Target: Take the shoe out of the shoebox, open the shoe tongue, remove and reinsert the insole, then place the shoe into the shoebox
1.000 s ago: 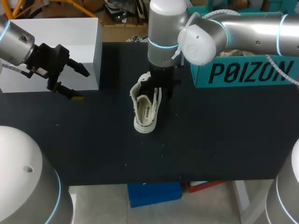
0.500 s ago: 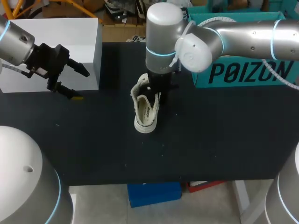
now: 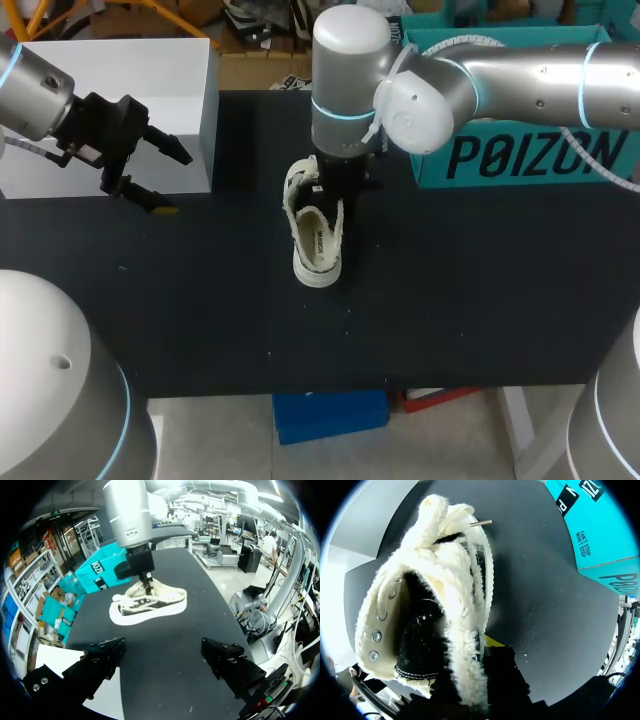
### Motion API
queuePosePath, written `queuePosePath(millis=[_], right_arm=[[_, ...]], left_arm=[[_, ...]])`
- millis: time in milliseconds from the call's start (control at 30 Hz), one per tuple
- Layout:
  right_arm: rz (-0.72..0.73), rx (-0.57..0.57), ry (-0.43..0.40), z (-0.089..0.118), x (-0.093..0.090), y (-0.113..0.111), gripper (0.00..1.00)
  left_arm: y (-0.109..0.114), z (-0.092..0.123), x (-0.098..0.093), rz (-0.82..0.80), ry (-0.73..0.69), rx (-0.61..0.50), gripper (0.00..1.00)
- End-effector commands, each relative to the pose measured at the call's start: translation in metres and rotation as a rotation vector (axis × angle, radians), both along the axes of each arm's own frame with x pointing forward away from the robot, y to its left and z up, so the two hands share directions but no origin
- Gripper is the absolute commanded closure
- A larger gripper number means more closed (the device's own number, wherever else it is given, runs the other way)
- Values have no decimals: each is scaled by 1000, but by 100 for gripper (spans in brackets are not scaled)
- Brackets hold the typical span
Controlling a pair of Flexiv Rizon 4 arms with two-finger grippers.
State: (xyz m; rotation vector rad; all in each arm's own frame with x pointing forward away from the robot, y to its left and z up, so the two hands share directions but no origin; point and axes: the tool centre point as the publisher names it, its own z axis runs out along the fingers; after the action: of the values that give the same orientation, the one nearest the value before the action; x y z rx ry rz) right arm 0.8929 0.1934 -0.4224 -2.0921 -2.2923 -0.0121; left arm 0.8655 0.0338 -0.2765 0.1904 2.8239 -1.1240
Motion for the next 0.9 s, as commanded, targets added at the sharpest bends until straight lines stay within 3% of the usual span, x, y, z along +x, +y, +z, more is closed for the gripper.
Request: queuePosePath(millis=[33,167,233,567,700,900], right_arm=[[1,1,2,-2,1,2,100],[1,1,2,-2,1,2,100],[31,-21,-36,10,1,-3,100],[180,-100,-218,119,-5,-40,100],[351,-99,-264,156,-11,-47,100],[772,-72,-326,209,-20,-49,100]], left_arm=[[0,0,-1,2,-2,3,0],[0,0,-1,2,-2,3,0],[0,0,-1,2,-2,3,0],[0,0,-1,2,-2,3,0],[0,0,-1,2,-2,3,0],[0,0,-1,2,-2,3,0]])
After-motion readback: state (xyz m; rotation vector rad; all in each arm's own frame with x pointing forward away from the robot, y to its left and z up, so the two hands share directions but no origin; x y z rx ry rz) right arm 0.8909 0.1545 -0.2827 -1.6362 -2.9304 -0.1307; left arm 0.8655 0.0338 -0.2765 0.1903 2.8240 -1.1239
